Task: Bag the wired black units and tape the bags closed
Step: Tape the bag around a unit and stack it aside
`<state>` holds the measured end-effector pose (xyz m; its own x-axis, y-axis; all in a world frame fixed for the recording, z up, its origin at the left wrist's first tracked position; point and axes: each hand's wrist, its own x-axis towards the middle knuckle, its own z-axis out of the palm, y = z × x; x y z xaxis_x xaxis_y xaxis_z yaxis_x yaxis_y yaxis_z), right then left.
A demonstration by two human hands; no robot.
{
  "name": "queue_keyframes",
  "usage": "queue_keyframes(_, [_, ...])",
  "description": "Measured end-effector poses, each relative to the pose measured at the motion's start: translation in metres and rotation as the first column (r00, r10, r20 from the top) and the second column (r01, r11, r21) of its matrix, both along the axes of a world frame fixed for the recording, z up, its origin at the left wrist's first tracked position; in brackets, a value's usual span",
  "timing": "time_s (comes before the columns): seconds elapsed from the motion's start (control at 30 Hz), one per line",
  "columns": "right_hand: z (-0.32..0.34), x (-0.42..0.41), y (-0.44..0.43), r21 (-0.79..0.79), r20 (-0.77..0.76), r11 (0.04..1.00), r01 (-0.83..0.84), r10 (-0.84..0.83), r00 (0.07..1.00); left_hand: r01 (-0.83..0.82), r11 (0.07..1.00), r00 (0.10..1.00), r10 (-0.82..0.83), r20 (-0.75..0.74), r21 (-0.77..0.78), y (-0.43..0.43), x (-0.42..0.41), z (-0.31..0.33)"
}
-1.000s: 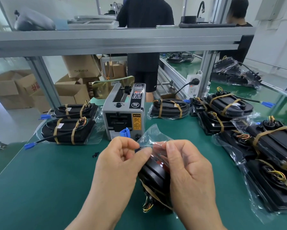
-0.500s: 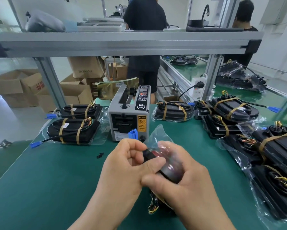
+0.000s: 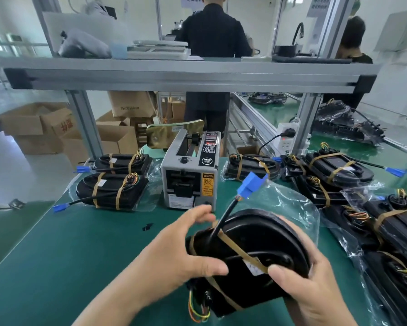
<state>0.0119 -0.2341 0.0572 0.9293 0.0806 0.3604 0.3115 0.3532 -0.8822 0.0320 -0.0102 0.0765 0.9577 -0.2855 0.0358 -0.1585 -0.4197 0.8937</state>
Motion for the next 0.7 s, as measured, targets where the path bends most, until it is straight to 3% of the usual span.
queue_keyframes(0.07, [-0.009,0.002,-0.001,0.033,-0.021,0.998,-0.044,0.045,0.999,0.081,0.994,0.995,-0.084,-0.054,-0.072,-0.002,0.003,0.003])
queue_keyframes(0.13, [-0.012,0.005,-0.01,-0.032,-0.038,0.991,-0.132,0.131,0.991,0.079,0.996,0.997,-0.08,-0.018,-0.043,-0.001,0.003,0.004])
queue_keyframes(0.27, [-0.005,0.016,-0.033,-0.312,-0.137,0.902,-0.297,0.267,0.954,-0.046,0.984,0.986,0.017,0.164,0.173,0.007,0.005,0.008])
queue_keyframes(0.37, [-0.006,0.026,-0.029,-0.449,-0.207,0.82,-0.354,0.29,0.934,-0.048,0.955,0.972,-0.023,0.233,0.294,0.006,0.009,0.01])
queue_keyframes(0.5, [-0.017,0.034,-0.016,-0.381,-0.248,0.832,-0.404,0.329,0.911,-0.08,0.888,0.913,-0.117,0.391,0.453,-0.003,0.007,0.009])
queue_keyframes(0.7, [-0.03,0.039,-0.013,-0.274,-0.269,0.872,-0.405,0.334,0.903,-0.129,0.932,0.671,-0.169,0.722,0.338,-0.032,-0.006,-0.011])
